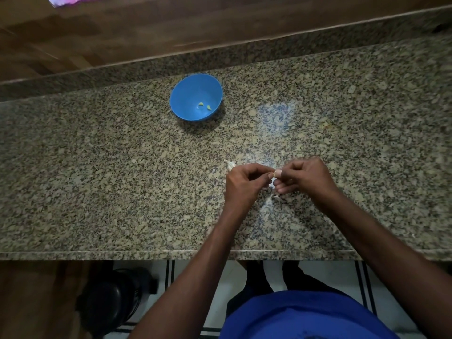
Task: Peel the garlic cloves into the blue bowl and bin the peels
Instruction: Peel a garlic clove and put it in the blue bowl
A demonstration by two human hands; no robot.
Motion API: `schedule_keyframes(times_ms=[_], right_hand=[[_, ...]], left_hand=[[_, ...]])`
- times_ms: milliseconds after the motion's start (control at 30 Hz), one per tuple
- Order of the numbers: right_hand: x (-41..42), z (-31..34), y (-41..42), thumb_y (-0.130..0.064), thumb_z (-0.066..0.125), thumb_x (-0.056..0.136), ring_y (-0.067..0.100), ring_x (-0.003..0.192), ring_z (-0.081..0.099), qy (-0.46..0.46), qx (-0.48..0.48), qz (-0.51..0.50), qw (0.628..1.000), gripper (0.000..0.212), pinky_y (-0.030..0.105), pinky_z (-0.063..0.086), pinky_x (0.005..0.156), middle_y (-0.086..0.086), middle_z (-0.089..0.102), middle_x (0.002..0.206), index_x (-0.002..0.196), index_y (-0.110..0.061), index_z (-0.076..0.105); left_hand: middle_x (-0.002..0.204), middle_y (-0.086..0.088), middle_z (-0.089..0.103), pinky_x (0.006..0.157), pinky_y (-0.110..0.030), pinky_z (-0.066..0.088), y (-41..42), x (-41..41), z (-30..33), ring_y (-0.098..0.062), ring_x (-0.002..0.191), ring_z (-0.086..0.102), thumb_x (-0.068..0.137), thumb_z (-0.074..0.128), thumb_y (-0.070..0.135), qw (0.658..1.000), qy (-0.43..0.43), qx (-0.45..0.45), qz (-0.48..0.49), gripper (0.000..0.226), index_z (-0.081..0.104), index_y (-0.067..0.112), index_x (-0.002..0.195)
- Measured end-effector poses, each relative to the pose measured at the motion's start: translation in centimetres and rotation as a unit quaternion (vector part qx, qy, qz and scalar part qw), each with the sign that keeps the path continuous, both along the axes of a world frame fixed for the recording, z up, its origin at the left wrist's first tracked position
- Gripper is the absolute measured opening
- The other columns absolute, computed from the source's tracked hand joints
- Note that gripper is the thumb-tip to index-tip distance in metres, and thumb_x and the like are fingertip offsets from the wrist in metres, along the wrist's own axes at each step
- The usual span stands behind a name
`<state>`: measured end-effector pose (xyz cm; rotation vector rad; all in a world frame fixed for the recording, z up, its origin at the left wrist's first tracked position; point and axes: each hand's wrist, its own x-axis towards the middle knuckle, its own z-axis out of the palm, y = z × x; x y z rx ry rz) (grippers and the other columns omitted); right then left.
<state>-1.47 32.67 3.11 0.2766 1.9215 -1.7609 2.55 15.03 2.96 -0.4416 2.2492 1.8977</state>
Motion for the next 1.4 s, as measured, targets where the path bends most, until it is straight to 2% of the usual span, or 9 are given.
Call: schedule_keyframes(times_ms=[233,400,533,667,767,900,1067,1267,1400], right_hand=[[-0.4,-0.1,-0.2,0.001,0.068,0.090,0.024,0.070,0.073,-0.220,-0.092,-0.080,0.968,0.012,0.029,0.063,0.063,0.020,0.075,0.085,0.100,0.009,0.069],[0.0,-0.6,-0.2,-0.006,0.071,0.092,0.024,0.071,0.072,-0.183,-0.076,-0.048,0.979,0.018,0.030,0.061,0.064,0.021,0.074,0.088,0.103,0.009,0.069],[0.4,-1.2,0.0,-0.007,0.072,0.093,0.031,0.066,0.072,-0.081,0.034,-0.020,0.996,0.011,0.035,0.063,0.063,0.024,0.075,0.086,0.091,0.004,0.069],[0.4,-2.9,0.3,-0.007,0.079,0.086,0.027,0.063,0.075,0.016,0.159,-0.018,0.987,0.009,0.047,0.065,0.067,0.007,0.075,0.069,0.081,-0.010,0.072],[0.1,-3.6,0.4,-0.013,0.084,0.079,0.003,0.054,0.064,0.093,0.275,0.001,0.957,0.011,0.012,0.050,0.053,-0.009,0.067,0.060,0.077,-0.019,0.075],[-0.2,-4.0,0.6,-0.010,0.084,0.078,-0.005,0.058,0.057,0.132,0.315,0.016,0.940,0.011,0.005,0.040,0.049,-0.018,0.063,0.063,0.080,-0.019,0.078],[0.3,-4.5,1.2,-0.001,0.080,0.081,-0.011,0.059,0.055,0.171,0.321,0.062,0.930,0.014,-0.001,0.039,0.052,-0.012,0.063,0.065,0.083,-0.015,0.079],[0.5,-4.7,1.5,-0.006,0.080,0.081,-0.003,0.059,0.059,0.166,0.327,0.082,0.927,0.014,0.013,0.041,0.052,-0.012,0.064,0.065,0.079,-0.020,0.076],[0.6,-5.1,2.3,-0.011,0.082,0.078,0.010,0.064,0.064,0.147,0.328,0.067,0.931,0.015,0.015,0.040,0.055,-0.009,0.065,0.065,0.075,-0.022,0.073]], left_hand=[[0.094,-0.004,0.079,0.079,-0.033,0.063,0.1,0.5,-0.6,-0.019,0.087,0.076,0.091,0.077,0.010,0.999,0.016,0.038,0.022,0.016,0.078,0.006,0.106],[0.096,-0.011,0.078,0.083,-0.039,0.062,0.1,0.3,-1.1,-0.021,0.087,0.074,0.091,0.075,0.006,0.993,-0.012,0.109,0.042,0.017,0.078,0.005,0.108],[0.099,-0.011,0.078,0.079,-0.034,0.061,0.2,-0.4,-1.9,-0.019,0.084,0.072,0.091,0.075,0.008,0.988,-0.052,0.132,0.058,0.016,0.078,0.003,0.106],[0.088,0.000,0.079,0.069,-0.021,0.058,0.2,-2.9,-3.5,-0.007,0.078,0.074,0.089,0.078,0.014,0.997,-0.030,0.005,0.072,0.008,0.080,0.012,0.097],[0.088,0.006,0.078,0.076,-0.026,0.062,0.5,-5.8,-5.0,-0.007,0.082,0.074,0.086,0.080,0.013,0.993,-0.012,-0.095,0.066,0.009,0.080,0.017,0.095],[0.094,0.004,0.077,0.081,-0.032,0.062,1.0,-7.9,-6.6,-0.008,0.084,0.071,0.087,0.077,0.012,0.971,0.019,-0.235,0.037,0.013,0.080,0.018,0.098],[0.115,-0.006,0.075,0.088,-0.032,0.061,0.9,-5.3,-6.0,-0.014,0.100,0.071,0.098,0.065,0.008,0.971,0.044,-0.232,0.035,0.025,0.073,0.012,0.122],[0.109,0.005,0.051,0.081,-0.025,0.044,2.6,2.3,-4.6,-0.012,0.103,0.047,0.092,0.075,0.031,0.942,0.038,-0.310,-0.123,0.038,0.067,0.014,0.126],[0.104,-0.001,0.060,0.074,-0.031,0.047,4.5,3.7,-5.4,-0.016,0.095,0.050,0.085,0.082,0.020,0.928,0.081,-0.332,-0.146,0.032,0.072,0.012,0.114]])
